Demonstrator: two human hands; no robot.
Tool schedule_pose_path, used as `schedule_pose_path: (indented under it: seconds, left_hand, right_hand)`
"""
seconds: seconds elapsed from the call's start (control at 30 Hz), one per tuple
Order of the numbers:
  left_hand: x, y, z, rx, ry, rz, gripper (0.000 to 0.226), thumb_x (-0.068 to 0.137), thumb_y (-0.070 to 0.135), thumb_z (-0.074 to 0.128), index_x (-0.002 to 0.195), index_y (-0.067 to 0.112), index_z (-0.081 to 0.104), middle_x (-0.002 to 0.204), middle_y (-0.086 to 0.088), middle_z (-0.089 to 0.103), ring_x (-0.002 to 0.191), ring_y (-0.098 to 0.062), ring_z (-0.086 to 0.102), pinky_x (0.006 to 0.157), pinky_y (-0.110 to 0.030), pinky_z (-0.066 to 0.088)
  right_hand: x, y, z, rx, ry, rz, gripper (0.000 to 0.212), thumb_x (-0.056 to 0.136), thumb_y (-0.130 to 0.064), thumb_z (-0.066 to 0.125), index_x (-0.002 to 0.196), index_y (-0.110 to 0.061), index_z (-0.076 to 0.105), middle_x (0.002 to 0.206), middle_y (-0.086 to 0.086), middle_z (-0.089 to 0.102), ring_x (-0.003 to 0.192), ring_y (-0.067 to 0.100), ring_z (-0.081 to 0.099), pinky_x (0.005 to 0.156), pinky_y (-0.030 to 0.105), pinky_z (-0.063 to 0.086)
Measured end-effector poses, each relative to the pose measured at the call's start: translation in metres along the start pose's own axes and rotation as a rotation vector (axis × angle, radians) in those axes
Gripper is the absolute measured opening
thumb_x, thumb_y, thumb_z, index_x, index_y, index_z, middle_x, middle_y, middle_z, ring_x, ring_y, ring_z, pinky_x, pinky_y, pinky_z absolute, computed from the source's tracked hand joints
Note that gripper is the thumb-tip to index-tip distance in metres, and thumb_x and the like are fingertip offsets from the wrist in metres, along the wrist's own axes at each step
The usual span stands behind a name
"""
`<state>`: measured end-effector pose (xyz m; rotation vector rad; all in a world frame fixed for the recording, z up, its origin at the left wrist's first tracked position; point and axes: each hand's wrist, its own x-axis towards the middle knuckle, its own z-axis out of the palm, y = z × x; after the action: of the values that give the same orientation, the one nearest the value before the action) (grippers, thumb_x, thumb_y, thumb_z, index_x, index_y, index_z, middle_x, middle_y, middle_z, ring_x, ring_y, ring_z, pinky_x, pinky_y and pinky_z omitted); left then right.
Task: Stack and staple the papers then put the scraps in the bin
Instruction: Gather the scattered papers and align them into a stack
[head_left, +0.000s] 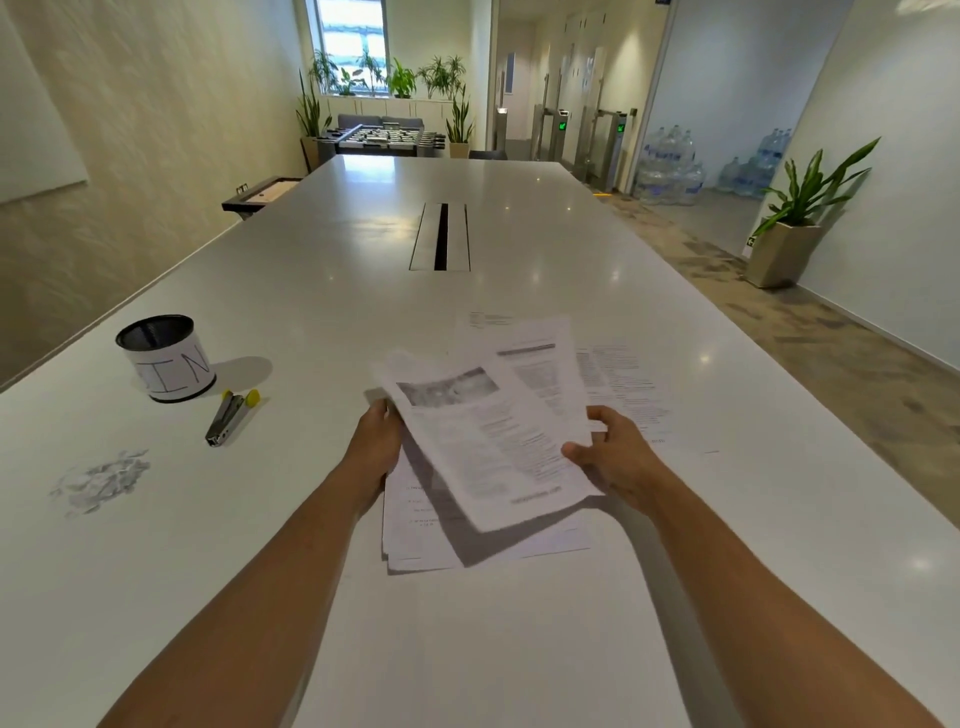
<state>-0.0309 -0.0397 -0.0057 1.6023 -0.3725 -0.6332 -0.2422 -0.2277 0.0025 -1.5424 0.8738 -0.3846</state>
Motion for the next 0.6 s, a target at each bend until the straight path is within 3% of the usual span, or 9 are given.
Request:
schedule_pose_path:
  seconds: [0.07, 0.13, 0.23, 0.3, 0.37, 0.43, 0.5, 0.6]
  left_hand:
    - [-0.004, 0.003, -0.001, -0.074, -0.017, -0.065, 0.054, 0.094, 0.062, 0.033, 0.115, 0.021, 0.061, 0.102, -0.001, 0.070, 0.084, -0.015, 0.068, 0.065, -0.027, 0.054]
    - [-0.002, 0.004, -0.002, -0.105, -0.012, -0.127, 0.076, 0.085, 0.077, 0.024, 0.113, 0.019, 0.065, 0.094, -0.004, 0.073, 0.085, -0.022, 0.071, 0.072, -0.031, 0.056]
    - [-0.003, 0.005, -0.002, -0.142, -0.051, -0.152, 0.071, 0.084, 0.076, 0.031, 0.099, 0.019, 0.070, 0.085, -0.007, 0.076, 0.081, -0.025, 0.073, 0.076, -0.035, 0.056]
    - [-0.003, 0.003, -0.002, -0.103, -0.076, -0.101, 0.049, 0.087, 0.057, 0.057, 0.104, 0.013, 0.069, 0.091, -0.010, 0.076, 0.083, -0.026, 0.073, 0.076, -0.035, 0.057]
    - [0.000, -0.004, -0.004, -0.056, -0.092, -0.044, 0.032, 0.083, 0.023, 0.074, 0.112, 0.009, 0.066, 0.101, -0.013, 0.074, 0.086, -0.026, 0.072, 0.073, -0.035, 0.058]
    - [0.005, -0.010, -0.004, -0.024, -0.071, -0.025, 0.036, 0.080, 0.001, 0.074, 0.113, 0.008, 0.063, 0.106, -0.014, 0.072, 0.088, -0.026, 0.071, 0.074, -0.037, 0.058]
    - [0.008, -0.012, -0.005, -0.018, -0.057, -0.012, 0.039, 0.078, -0.007, 0.071, 0.113, 0.009, 0.062, 0.106, -0.015, 0.071, 0.091, -0.028, 0.070, 0.080, -0.043, 0.057]
    - [0.012, -0.015, -0.007, -0.048, -0.069, 0.004, 0.047, 0.077, -0.012, 0.069, 0.119, 0.006, 0.058, 0.108, -0.016, 0.069, 0.097, -0.033, 0.068, 0.085, -0.048, 0.055]
  right_hand:
    - [-0.002, 0.004, 0.007, -0.084, -0.050, -0.034, 0.038, 0.088, 0.003, 0.066, 0.121, -0.011, 0.054, 0.103, 0.013, 0.074, 0.091, 0.029, 0.073, 0.086, 0.047, 0.058]
    - [-0.003, 0.005, 0.013, -0.151, -0.077, -0.062, 0.034, 0.090, 0.000, 0.065, 0.120, -0.012, 0.056, 0.104, 0.010, 0.074, 0.090, 0.025, 0.073, 0.083, 0.043, 0.059]
    - [0.000, 0.003, 0.021, -0.364, -0.052, -0.145, 0.024, 0.090, -0.014, 0.065, 0.115, -0.014, 0.065, 0.099, 0.000, 0.074, 0.086, 0.015, 0.071, 0.079, 0.035, 0.059]
    - [0.001, -0.001, 0.024, -0.571, -0.049, -0.190, 0.013, 0.092, -0.028, 0.064, 0.092, -0.016, 0.068, 0.078, -0.006, 0.066, 0.069, 0.008, 0.060, 0.062, 0.022, 0.047]
    - [0.004, -0.002, 0.024, -0.687, -0.012, -0.205, 0.030, 0.094, -0.037, 0.060, 0.074, -0.015, 0.065, 0.067, -0.003, 0.057, 0.062, 0.011, 0.051, 0.056, 0.024, 0.036]
    - [0.009, 0.000, 0.018, -0.705, 0.109, -0.208, 0.031, 0.096, -0.040, 0.055, 0.090, -0.015, 0.073, 0.079, 0.001, 0.066, 0.073, 0.015, 0.057, 0.064, 0.026, 0.039]
    - [0.013, 0.002, 0.005, -0.692, 0.328, -0.198, 0.031, 0.094, -0.041, 0.058, 0.107, -0.017, 0.071, 0.100, 0.006, 0.072, 0.093, 0.020, 0.063, 0.076, 0.030, 0.046]
    - [0.016, 0.005, -0.024, -0.822, 0.608, -0.066, 0.054, 0.086, -0.050, 0.063, 0.126, -0.015, 0.057, 0.123, 0.016, 0.060, 0.117, 0.035, 0.051, 0.094, 0.043, 0.042]
